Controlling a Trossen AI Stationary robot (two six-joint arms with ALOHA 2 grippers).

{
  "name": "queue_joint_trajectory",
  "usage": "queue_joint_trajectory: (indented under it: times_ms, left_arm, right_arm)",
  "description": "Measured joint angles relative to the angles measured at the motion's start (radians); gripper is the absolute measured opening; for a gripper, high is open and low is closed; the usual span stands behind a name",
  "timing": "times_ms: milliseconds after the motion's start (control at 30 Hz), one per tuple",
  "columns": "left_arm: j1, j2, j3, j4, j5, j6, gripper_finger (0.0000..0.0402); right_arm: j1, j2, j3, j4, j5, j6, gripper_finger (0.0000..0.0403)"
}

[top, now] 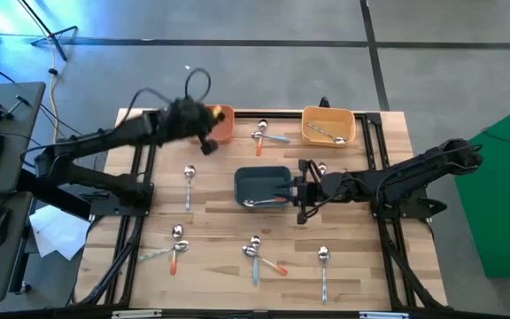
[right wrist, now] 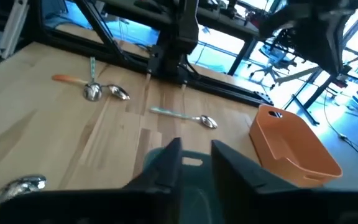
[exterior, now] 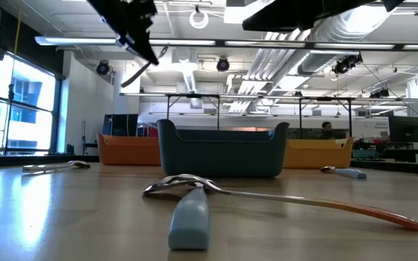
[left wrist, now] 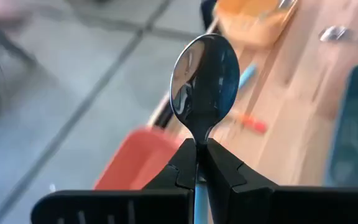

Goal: Sort silverware by color (type)
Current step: Put the blue spoon into the orange bin

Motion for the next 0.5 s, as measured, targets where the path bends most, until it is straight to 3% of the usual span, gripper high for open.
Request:
queue_joint_trajectory:
  times_ms: [133,267,500]
  left_arm:
    - [0.174,0.092,0.081,-0.098,0.122,0.04,0.0001]
    - [0.27,0.198,0.119,-0.133,0.123,0.088,0.0001]
    - [0.352,0.409,0.124,-0.115,0.116,0.185,0.0001]
  right_arm:
    - [0.001,0.0,0.0,-0.016,0.001,-0.001,0.0006]
    - [0.002,0.0,0.0,-0.016,0.0,-0.002,0.0017]
    - [0.002,0.0,0.0,-0.016,-0.004,-0.029,0.0002]
